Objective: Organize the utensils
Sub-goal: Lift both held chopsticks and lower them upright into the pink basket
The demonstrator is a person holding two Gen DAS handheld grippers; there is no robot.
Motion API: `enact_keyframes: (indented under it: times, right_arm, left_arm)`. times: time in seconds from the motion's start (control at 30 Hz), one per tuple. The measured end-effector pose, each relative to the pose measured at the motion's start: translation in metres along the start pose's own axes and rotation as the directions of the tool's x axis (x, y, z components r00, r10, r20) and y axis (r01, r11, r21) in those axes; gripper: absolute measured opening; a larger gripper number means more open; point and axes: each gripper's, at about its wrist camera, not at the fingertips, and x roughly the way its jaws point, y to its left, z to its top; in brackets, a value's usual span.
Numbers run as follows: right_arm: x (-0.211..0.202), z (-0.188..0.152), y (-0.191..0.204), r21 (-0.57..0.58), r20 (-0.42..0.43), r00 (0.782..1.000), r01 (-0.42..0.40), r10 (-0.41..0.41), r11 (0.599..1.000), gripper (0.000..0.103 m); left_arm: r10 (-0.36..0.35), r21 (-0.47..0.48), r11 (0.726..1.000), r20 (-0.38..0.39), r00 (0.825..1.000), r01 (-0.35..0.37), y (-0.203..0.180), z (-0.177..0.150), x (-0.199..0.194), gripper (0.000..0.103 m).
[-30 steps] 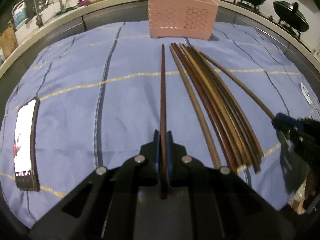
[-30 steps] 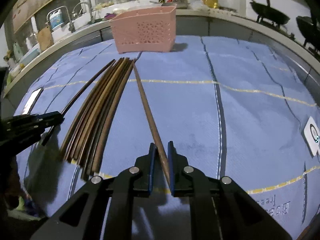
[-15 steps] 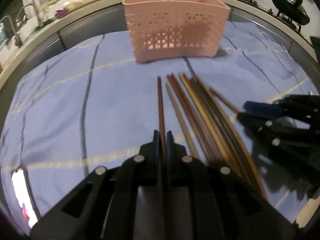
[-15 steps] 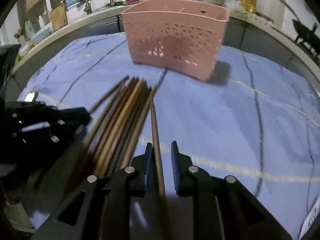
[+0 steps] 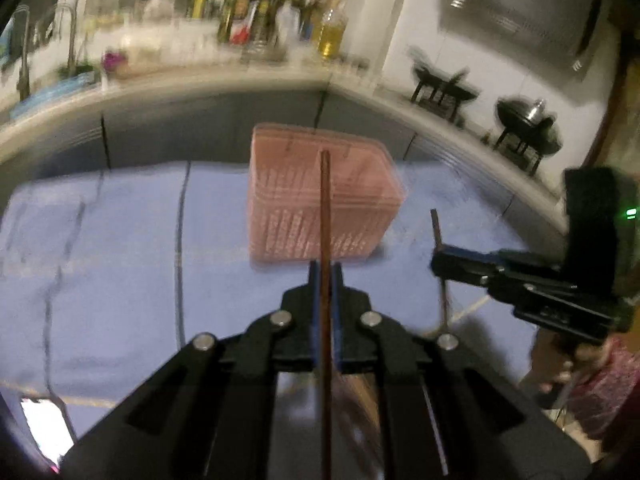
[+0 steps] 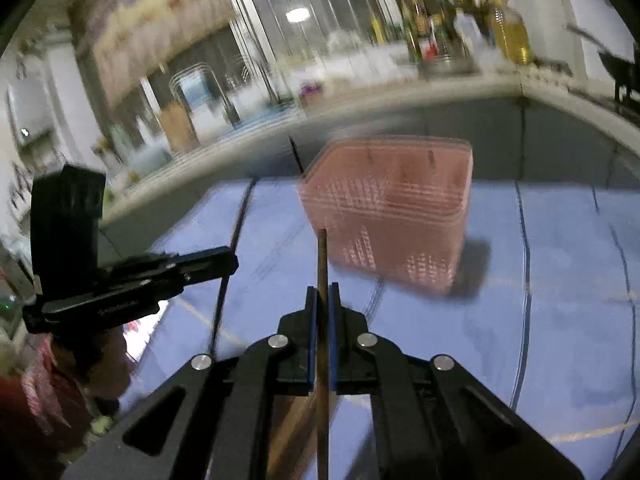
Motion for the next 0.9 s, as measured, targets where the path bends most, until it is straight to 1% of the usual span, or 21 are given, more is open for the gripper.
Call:
enact_keyframes:
  times: [0.07,0.13,0.17,0.2,0.27,0.33,0.37,0.43,0.47,0.5,0.53,0.57,0.6,0.63,0.67,0.73,0.8,0.87,0.9]
  right_arm:
    - [-0.012,0.022,0.002,0.004,0.052,0.998,-0.028,0.027,1.0,0.005]
    - [-0.025,0.053,0.004,0.003,0.116,0.992,-0.051,0.05,0.999,0.005]
    - [-0.026,0.066,0.003,0.0,0.135,0.99,-0.052,0.051,0.999,0.005]
    - [-0.03,0.087,0.004,-0.003,0.169,0.984,-0.051,0.051,0.999,0.005]
    - [-0.027,0.116,0.004,-0.004,0.212,0.976,-0.045,0.045,0.999,0.005]
    - [-0.021,0.144,0.003,-0.009,0.268,0.964,-0.004,0.006,1.0,0.005]
    - [-0.016,0.156,0.0,-0.009,0.297,0.955,0.03,-0.026,1.0,0.005]
    - [0.0,0.167,-0.007,-0.009,0.325,0.943,0.078,-0.071,0.997,0.005]
    - [0.011,0.17,-0.015,-0.001,0.322,0.942,0.1,-0.094,0.995,0.005]
    - [0.022,0.169,-0.022,0.009,0.305,0.947,0.106,-0.104,0.994,0.005]
    - [0.035,0.168,-0.031,0.023,0.279,0.953,0.113,-0.115,0.993,0.005]
    - [0.046,0.164,-0.038,0.035,0.252,0.959,0.122,-0.127,0.992,0.005]
    - [0.06,0.155,-0.046,0.043,0.213,0.966,0.14,-0.146,0.989,0.005]
    - [0.07,0.148,-0.052,0.045,0.182,0.97,0.154,-0.16,0.987,0.005]
    - [0.077,0.141,-0.053,0.046,0.16,0.974,0.158,-0.164,0.986,0.005]
    - [0.097,0.127,-0.06,0.043,0.087,0.983,0.157,-0.161,0.987,0.006]
    - [0.106,0.117,-0.062,0.038,0.064,0.983,0.172,-0.174,0.984,0.006]
    - [0.108,0.113,-0.06,0.049,0.045,0.983,0.176,-0.178,0.983,0.007]
    - [0.11,0.114,-0.06,0.064,0.029,0.984,0.173,-0.175,0.983,0.007]
  left_arm:
    - [-0.021,0.012,1.0,0.068,0.997,0.02,-0.003,0.021,-0.019,0.004]
    - [-0.03,0.027,0.999,0.143,0.989,0.026,-0.009,0.047,-0.037,0.004]
    - [-0.033,0.032,0.999,0.174,0.984,0.028,-0.01,0.058,-0.044,0.004]
    - [-0.032,0.036,0.999,0.213,0.977,0.025,-0.012,0.074,-0.049,0.004]
    - [-0.012,0.042,0.999,0.272,0.962,0.001,-0.015,0.1,-0.053,0.004]
    - [0.007,0.032,0.999,0.33,0.944,-0.019,-0.016,0.128,-0.051,0.004]
    - [0.015,0.027,0.999,0.341,0.94,-0.026,-0.015,0.135,-0.049,0.004]
    - [0.053,0.025,0.997,0.375,0.925,-0.067,-0.013,0.154,-0.032,0.004]
    - [0.068,0.027,0.996,0.381,0.922,-0.085,-0.013,0.159,-0.022,0.004]
    - [0.085,0.027,0.995,0.359,0.929,-0.101,-0.011,0.164,-0.003,0.004]
    - [0.094,0.024,0.994,0.324,0.941,-0.108,-0.007,0.166,0.015,0.004]
    - [0.1,0.025,0.993,0.299,0.949,-0.113,-0.003,0.161,0.029,0.004]
    - [0.112,0.026,0.992,0.256,0.96,-0.122,0.0,0.158,0.047,0.004]
    - [0.118,0.03,0.991,0.225,0.967,-0.128,0.002,0.154,0.06,0.004]
    - [0.124,0.033,0.991,0.194,0.973,-0.133,0.005,0.147,0.072,0.004]
    - [0.128,0.03,0.991,0.106,0.986,-0.131,0.011,0.133,0.101,0.005]
    - [0.128,0.021,0.991,0.041,0.991,-0.129,0.015,0.121,0.118,0.005]
    - [0.143,0.015,0.99,-0.007,0.99,-0.143,0.016,0.113,0.13,0.006]
    - [0.153,0.014,0.988,-0.029,0.988,-0.153,0.016,0.109,0.133,0.008]
